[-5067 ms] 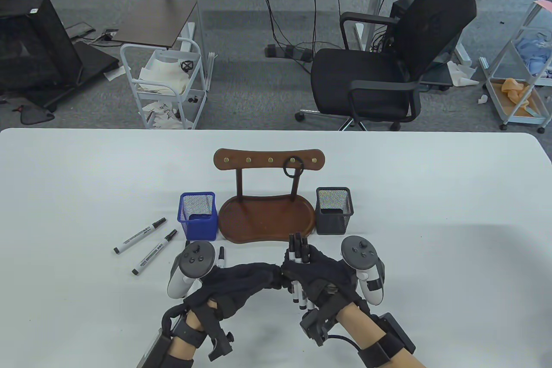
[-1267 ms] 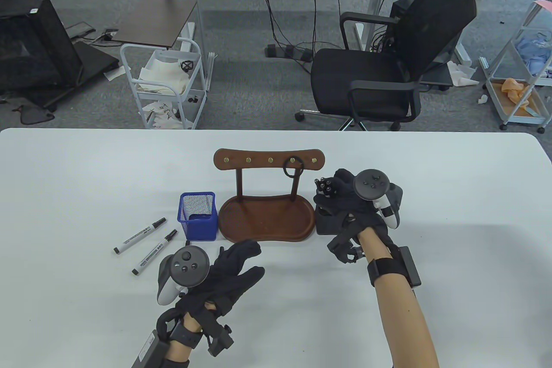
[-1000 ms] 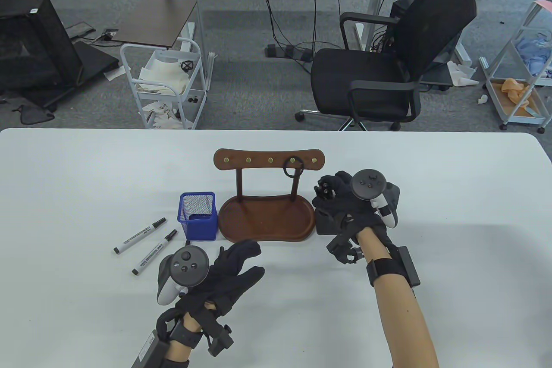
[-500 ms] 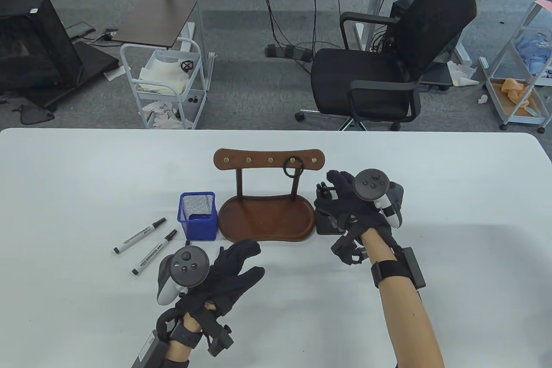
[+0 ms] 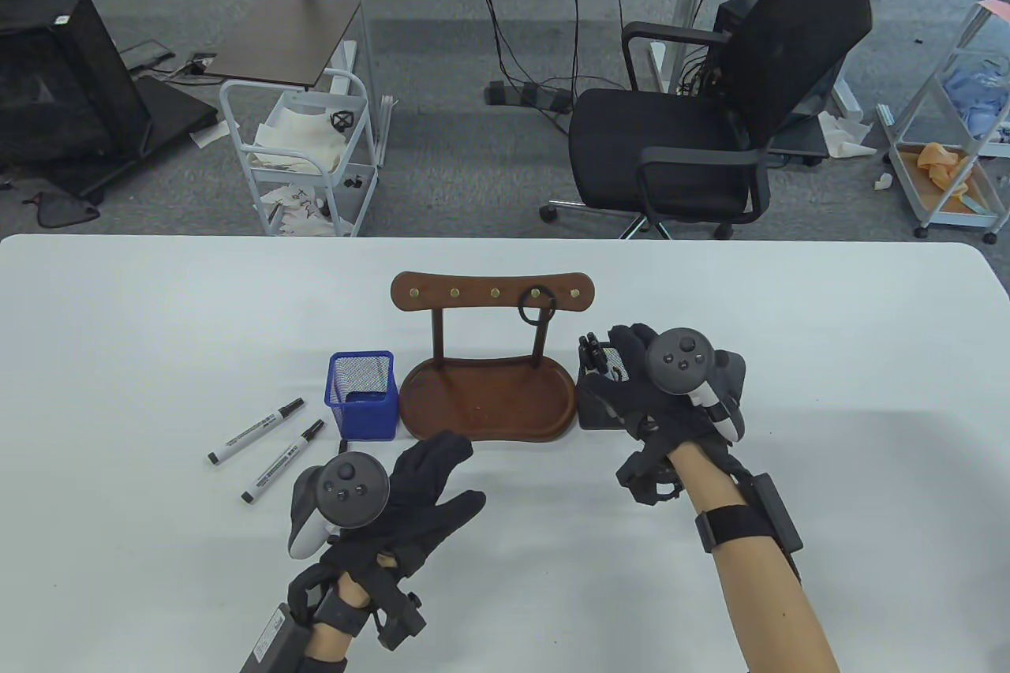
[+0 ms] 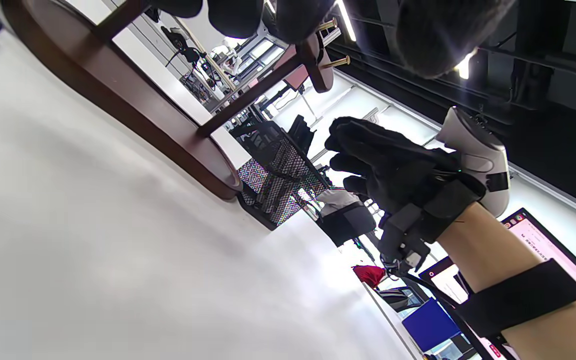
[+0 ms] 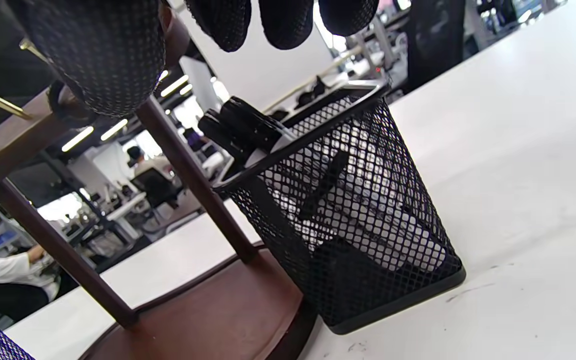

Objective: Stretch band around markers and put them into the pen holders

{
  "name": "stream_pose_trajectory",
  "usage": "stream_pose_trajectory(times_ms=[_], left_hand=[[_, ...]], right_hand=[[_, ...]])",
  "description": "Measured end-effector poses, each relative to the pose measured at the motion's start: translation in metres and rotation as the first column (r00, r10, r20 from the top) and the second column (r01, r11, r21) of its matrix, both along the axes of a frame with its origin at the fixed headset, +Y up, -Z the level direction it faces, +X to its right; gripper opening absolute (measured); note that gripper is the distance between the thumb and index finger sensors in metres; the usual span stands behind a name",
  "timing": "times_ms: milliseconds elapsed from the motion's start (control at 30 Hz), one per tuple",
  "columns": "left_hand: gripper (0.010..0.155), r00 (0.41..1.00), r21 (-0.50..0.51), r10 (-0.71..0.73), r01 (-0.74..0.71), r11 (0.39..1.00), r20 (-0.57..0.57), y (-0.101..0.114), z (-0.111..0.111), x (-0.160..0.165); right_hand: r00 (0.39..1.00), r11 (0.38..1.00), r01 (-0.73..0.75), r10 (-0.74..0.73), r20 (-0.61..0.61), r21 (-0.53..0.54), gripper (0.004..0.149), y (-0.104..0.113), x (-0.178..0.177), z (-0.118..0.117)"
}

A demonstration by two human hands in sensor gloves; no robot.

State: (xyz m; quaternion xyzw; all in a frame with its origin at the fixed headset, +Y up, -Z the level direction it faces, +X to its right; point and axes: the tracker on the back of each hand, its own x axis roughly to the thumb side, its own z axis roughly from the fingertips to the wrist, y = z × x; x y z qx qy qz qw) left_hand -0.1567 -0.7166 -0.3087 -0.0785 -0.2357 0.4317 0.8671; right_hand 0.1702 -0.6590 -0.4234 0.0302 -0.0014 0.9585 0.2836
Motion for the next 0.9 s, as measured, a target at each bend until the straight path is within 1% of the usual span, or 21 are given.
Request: stream_pose_trajectory(times_ms=[100,200,333,433,500,567,633,767,900], left_hand=[[0.084,1.0,0.006,-0.008,0.008,1.0,-0.006,0.0,0.0,0.0],[0.084,0.999,0.023,-0.026,0.027,0.999,-0.021,0.0,0.0,-0.001],[0.084,0.999,0.026,-0.028,0.029,0.999,-0.028,0.0,0.0,-0.002],[0.083,1.0,0.025,-0.015,0.015,1.0,-0.022,0.0,0.0,-0.002],[0.083,1.0,0.028,-0.011,0.012,1.0,-0.019,0.001,0.001,-0.001],[0.083,1.0,0.032,-0.01,0.011,0.999,-0.016,0.002,0.001,-0.001],[0.084,1.0,0.034,-0.008,0.009,0.999,-0.016,0.002,0.001,-0.001],[0.084,1.0,0.039,-0.002,0.002,0.999,-0.016,0.002,0.001,-0.002],[0.084,1.0,0.04,-0.001,0.001,0.999,-0.014,0.002,0.001,-0.002]], right_hand=[[1.0,1.0,0.009,-0.01,0.006,0.028,0.07,0.006,-0.007,0.006],[1.0,0.998,0.017,-0.018,0.013,0.058,0.062,0.013,-0.019,0.011],[0.998,0.998,0.064,-0.064,0.008,0.025,0.056,0.017,-0.036,0.013],[0.992,0.994,0.105,-0.106,0.073,0.008,0.052,0.017,-0.05,0.013],[0.98,0.991,0.135,-0.133,0.146,-0.004,0.048,0.016,-0.056,0.012],[0.961,0.983,0.182,-0.176,0.216,-0.01,0.046,0.015,-0.06,0.01],[0.941,0.972,0.232,-0.219,0.257,-0.023,0.044,0.014,-0.062,0.007],[0.9,0.952,0.302,-0.269,0.344,-0.045,0.045,0.013,-0.069,0.001],[0.877,0.94,0.335,-0.286,0.385,-0.064,0.048,0.012,-0.074,-0.006]])
